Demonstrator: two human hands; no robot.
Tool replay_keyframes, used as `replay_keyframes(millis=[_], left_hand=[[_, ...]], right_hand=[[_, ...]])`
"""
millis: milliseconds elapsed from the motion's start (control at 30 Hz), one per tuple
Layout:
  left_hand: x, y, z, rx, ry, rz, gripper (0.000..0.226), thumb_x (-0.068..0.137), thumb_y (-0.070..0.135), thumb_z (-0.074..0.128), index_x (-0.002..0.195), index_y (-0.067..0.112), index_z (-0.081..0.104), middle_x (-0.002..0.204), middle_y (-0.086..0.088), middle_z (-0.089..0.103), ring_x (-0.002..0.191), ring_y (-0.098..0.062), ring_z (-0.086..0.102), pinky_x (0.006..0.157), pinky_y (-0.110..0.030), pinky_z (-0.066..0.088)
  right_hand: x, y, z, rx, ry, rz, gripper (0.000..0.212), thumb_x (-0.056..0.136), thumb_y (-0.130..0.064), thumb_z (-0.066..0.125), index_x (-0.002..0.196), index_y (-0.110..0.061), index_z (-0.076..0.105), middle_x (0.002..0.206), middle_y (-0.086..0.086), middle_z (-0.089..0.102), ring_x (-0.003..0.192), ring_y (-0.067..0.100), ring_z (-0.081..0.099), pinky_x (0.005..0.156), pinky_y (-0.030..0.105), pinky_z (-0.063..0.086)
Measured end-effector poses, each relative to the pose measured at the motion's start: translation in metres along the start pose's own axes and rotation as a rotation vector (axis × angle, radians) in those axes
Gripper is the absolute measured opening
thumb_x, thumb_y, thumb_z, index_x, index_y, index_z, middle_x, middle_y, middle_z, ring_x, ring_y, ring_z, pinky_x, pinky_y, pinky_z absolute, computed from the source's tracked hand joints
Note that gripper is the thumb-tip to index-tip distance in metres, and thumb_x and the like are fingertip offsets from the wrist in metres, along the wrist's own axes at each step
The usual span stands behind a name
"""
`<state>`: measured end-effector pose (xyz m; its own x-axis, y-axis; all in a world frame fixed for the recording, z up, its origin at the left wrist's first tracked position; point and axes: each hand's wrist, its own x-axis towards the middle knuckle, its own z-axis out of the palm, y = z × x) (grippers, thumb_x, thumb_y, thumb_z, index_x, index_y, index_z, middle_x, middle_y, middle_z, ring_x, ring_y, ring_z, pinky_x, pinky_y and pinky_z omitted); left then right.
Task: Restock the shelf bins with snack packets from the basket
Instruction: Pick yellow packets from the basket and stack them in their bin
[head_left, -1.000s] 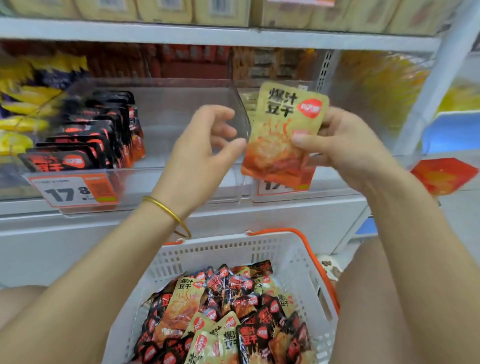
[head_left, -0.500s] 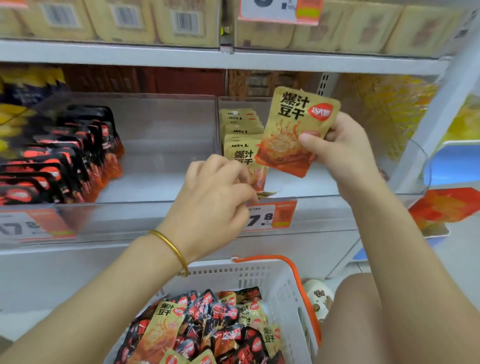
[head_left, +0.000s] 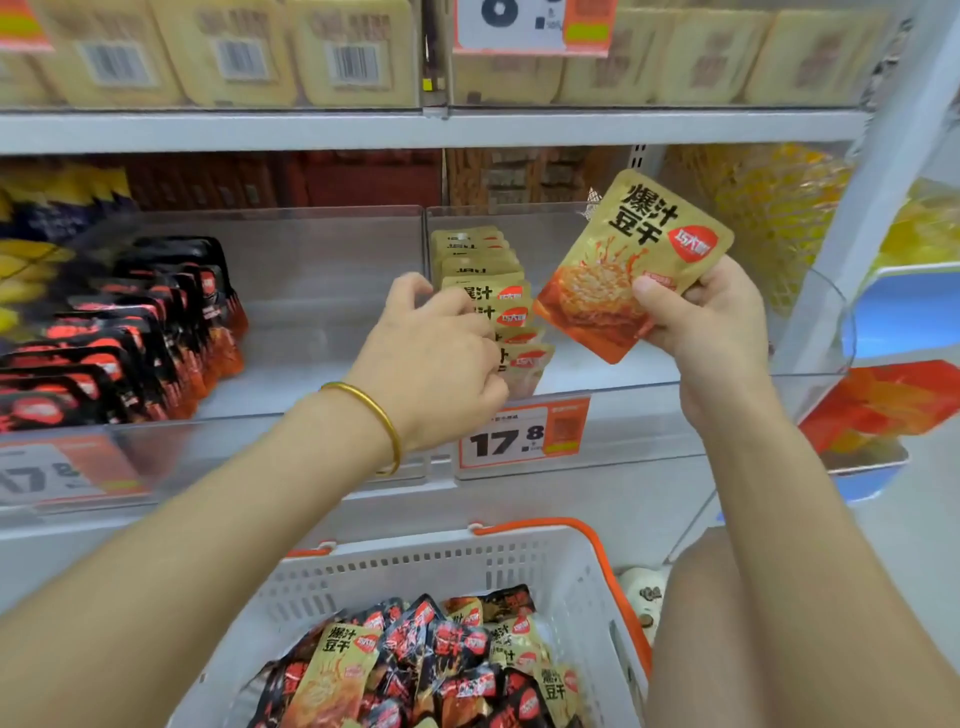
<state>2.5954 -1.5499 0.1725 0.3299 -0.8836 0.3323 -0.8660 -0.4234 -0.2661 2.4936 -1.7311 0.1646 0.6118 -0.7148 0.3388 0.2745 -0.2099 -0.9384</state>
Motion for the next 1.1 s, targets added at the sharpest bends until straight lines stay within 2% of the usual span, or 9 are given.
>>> replay_keyframes(millis=[67, 200, 300, 434, 501, 701, 901, 1001, 1102], left_hand=[[0.012, -0.006, -0.002, 0.056, -0.068, -0.002, 0.066, 0.075, 0.032, 0.004, 0.086, 0.022, 0.068, 0.102, 0.010, 0.064, 0.103, -0.016, 0.046, 0.096, -0.041, 0.017], [0.032, -0.015, -0.002, 0.071, -0.149, -0.025, 0.038, 0.090, 0.020, 0.032, 0.104, 0.026, 0.066, 0.116, 0.011, 0.058, 0.112, -0.016, 0.040, 0.102, -0.042, 0.021], [0.043, -0.021, -0.001, 0.028, -0.151, -0.057, 0.035, 0.088, 0.011, 0.040, 0.105, 0.026, 0.067, 0.118, 0.011, 0.057, 0.112, -0.016, 0.038, 0.098, -0.040, 0.021], [0.046, -0.025, 0.001, -0.002, -0.156, -0.090, 0.035, 0.089, 0.008, 0.042, 0.103, 0.026, 0.067, 0.121, 0.012, 0.055, 0.114, -0.018, 0.036, 0.094, -0.040, 0.018], [0.044, -0.026, 0.001, -0.032, -0.132, -0.130, 0.033, 0.089, 0.009, 0.041, 0.103, 0.024, 0.067, 0.125, 0.011, 0.052, 0.117, -0.019, 0.033, 0.096, -0.039, 0.018], [0.028, -0.028, 0.008, -0.037, 0.030, -0.231, 0.034, 0.089, 0.014, 0.045, 0.117, 0.017, 0.063, 0.141, 0.007, 0.041, 0.128, -0.021, 0.026, 0.094, -0.033, 0.009], [-0.002, -0.019, 0.009, -0.158, 0.374, -0.246, 0.039, 0.076, 0.018, 0.036, 0.091, 0.009, 0.072, 0.114, -0.004, 0.064, 0.108, -0.023, 0.040, 0.087, -0.036, 0.022], [-0.023, -0.010, 0.005, -0.221, 0.481, -0.233, 0.031, 0.080, 0.015, 0.042, 0.094, 0.013, 0.070, 0.111, -0.002, 0.064, 0.106, -0.021, 0.042, 0.084, -0.035, 0.026], [-0.042, -0.002, 0.005, -0.255, 0.508, -0.226, 0.028, 0.083, 0.013, 0.046, 0.097, 0.013, 0.069, 0.110, -0.002, 0.063, 0.105, -0.022, 0.045, 0.082, -0.033, 0.026]], right_hand=[[0.005, -0.003, -0.006, -0.001, -0.022, 0.017, 0.023, 0.085, -0.004, 0.061, 0.106, -0.011, 0.058, 0.100, 0.006, 0.069, 0.094, 0.021, 0.068, 0.076, 0.038, 0.058], [0.019, -0.006, -0.012, -0.018, -0.260, 0.152, 0.020, 0.087, 0.003, 0.057, 0.098, -0.013, 0.062, 0.085, -0.002, 0.072, 0.077, 0.013, 0.069, 0.066, 0.027, 0.055], [0.029, 0.003, -0.002, -0.222, -0.439, 0.318, 0.022, 0.082, 0.005, 0.063, 0.089, -0.015, 0.065, 0.075, -0.005, 0.071, 0.072, 0.011, 0.064, 0.064, 0.023, 0.048], [0.039, 0.017, 0.031, -0.443, -0.504, 0.482, 0.030, 0.074, 0.012, 0.070, 0.102, 0.002, 0.064, 0.087, 0.012, 0.070, 0.079, 0.026, 0.068, 0.074, 0.039, 0.058], [0.040, 0.019, 0.046, -0.588, -0.524, 0.519, 0.031, 0.073, 0.005, 0.075, 0.102, 0.005, 0.064, 0.092, 0.018, 0.070, 0.080, 0.031, 0.070, 0.076, 0.043, 0.059], [0.038, 0.021, 0.076, -0.705, -0.536, 0.496, 0.032, 0.076, -0.005, 0.077, 0.105, 0.001, 0.064, 0.104, 0.015, 0.068, 0.088, 0.029, 0.069, 0.073, 0.039, 0.059], [0.034, 0.018, 0.067, -0.746, -0.523, 0.490, 0.033, 0.076, -0.016, 0.079, 0.101, -0.001, 0.064, 0.102, 0.012, 0.067, 0.089, 0.027, 0.068, 0.080, 0.039, 0.058], [0.031, 0.016, 0.064, -0.788, -0.498, 0.441, 0.033, 0.073, -0.019, 0.081, 0.091, 0.000, 0.061, 0.094, 0.015, 0.067, 0.088, 0.029, 0.066, 0.078, 0.040, 0.058], [0.029, 0.014, 0.062, -0.836, -0.458, 0.368, 0.033, 0.074, -0.025, 0.081, 0.080, -0.004, 0.056, 0.077, 0.009, 0.062, 0.081, 0.026, 0.064, 0.068, 0.037, 0.056]])
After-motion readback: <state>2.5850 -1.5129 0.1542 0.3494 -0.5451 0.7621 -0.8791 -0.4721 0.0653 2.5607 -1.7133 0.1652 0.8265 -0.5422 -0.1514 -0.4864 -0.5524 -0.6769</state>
